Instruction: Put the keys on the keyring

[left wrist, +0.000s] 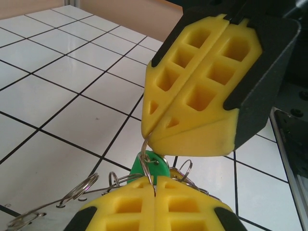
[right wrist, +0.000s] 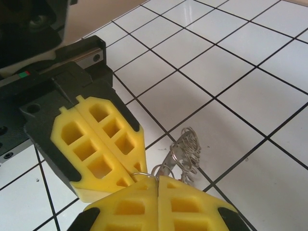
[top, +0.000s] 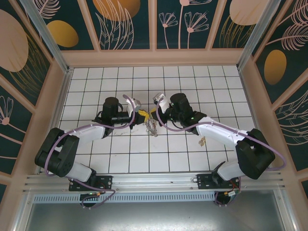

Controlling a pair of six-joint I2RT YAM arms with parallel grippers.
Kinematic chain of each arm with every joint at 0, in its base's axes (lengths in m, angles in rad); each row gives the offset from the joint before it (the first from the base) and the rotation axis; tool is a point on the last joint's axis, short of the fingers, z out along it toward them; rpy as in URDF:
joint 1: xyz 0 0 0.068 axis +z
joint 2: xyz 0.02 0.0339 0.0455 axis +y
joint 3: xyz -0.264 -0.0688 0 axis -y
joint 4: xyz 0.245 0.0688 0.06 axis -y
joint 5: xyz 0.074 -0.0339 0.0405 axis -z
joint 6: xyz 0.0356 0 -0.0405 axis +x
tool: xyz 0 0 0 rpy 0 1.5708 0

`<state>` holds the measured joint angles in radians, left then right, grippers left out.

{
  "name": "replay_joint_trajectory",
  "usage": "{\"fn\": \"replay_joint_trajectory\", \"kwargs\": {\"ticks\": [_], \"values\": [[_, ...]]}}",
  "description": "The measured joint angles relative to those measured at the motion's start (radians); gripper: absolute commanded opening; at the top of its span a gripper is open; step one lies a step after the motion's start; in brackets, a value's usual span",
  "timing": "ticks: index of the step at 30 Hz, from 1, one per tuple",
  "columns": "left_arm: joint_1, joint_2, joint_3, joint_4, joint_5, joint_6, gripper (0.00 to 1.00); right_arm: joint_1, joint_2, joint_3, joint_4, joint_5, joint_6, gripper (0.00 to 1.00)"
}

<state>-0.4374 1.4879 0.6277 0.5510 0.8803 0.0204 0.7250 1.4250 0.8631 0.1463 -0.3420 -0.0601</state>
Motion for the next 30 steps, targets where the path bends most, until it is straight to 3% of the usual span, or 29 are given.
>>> {"fn": "replay_joint_trajectory", "kwargs": {"ticks": [24, 30], "values": [[-0.002, 0.109, -0.138, 0.455, -0.079, -0.151, 0.0, -0.018, 0.051, 0.007, 0.008, 0.002, 0.096, 0.0], [-0.002, 0.129, -0.155, 0.52, -0.085, -0.172, 0.1, -0.012, 0.05, 0.008, 0.007, 0.002, 0.092, 0.0]]}}
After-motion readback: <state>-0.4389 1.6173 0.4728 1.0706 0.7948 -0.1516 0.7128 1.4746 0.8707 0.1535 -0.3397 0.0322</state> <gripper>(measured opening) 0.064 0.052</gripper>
